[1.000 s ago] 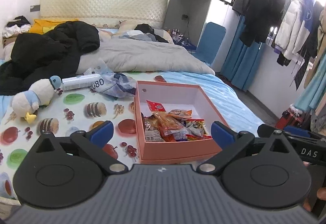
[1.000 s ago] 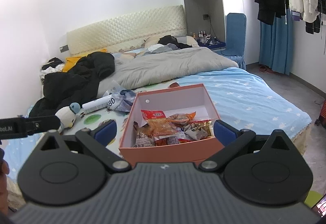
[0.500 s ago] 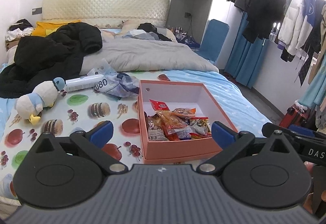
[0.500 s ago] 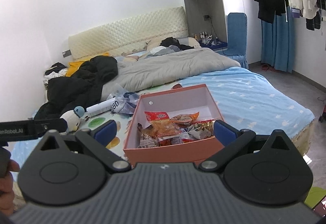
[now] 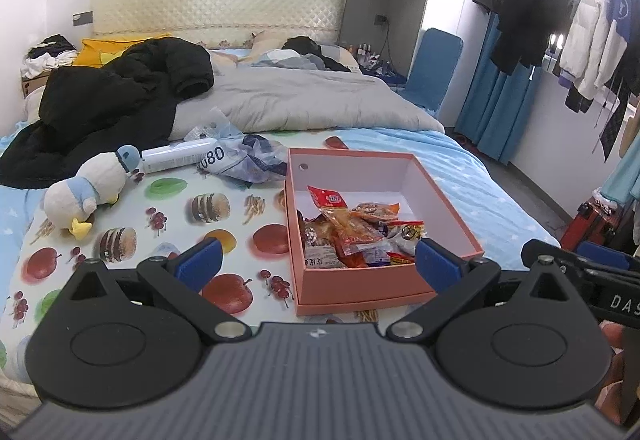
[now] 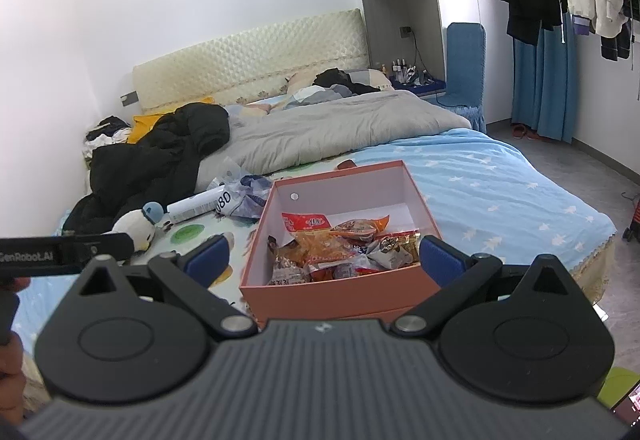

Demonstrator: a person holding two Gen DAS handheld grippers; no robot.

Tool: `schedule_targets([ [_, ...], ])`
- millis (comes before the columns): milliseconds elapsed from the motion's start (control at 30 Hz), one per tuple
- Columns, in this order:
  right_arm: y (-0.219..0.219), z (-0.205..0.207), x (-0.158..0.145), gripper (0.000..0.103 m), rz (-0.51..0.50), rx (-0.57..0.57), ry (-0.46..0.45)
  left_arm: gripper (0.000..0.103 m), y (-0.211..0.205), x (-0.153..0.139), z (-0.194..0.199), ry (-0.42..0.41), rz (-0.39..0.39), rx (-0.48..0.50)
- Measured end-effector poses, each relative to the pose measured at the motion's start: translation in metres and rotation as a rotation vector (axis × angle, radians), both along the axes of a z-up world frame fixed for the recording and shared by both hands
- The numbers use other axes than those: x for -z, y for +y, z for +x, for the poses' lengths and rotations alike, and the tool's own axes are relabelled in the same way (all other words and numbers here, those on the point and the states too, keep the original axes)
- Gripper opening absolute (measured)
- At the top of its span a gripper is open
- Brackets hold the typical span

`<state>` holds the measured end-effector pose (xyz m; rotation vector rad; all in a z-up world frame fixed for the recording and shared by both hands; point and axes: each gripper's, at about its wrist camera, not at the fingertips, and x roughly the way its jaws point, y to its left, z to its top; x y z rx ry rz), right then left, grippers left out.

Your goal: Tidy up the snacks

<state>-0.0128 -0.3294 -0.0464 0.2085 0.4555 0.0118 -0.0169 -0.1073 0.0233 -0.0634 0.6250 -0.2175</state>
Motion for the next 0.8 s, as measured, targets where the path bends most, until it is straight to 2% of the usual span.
schedule_targets([
  [800, -0.0021, 0.0026, 0.0079, 0.103, 0.007, 0.016, 0.007, 0.103, -0.0036, 0.0064, 0.0055, 0.020, -0.022, 0.020],
])
